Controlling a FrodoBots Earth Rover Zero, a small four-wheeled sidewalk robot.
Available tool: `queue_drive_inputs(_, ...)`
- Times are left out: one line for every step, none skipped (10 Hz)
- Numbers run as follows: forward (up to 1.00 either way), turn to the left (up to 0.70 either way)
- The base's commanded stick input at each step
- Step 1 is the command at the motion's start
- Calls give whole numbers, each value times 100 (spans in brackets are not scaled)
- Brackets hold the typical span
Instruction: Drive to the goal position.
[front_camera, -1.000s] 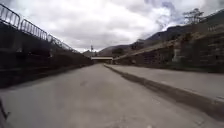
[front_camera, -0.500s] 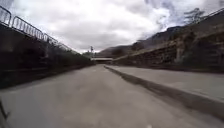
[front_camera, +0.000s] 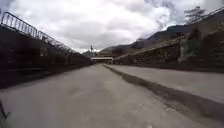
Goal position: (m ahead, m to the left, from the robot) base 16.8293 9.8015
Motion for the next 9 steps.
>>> queue_drive_inputs(70, 0)
queue_drive_inputs(70, 0)
queue_drive_inputs(70, 0)
queue_drive_inputs(70, 0)
queue_drive_inputs(70, 0)
queue_drive_inputs(70, 0)
queue_drive_inputs(70, 0)
queue_drive_inputs(70, 0)
queue_drive_inputs(70, 0)
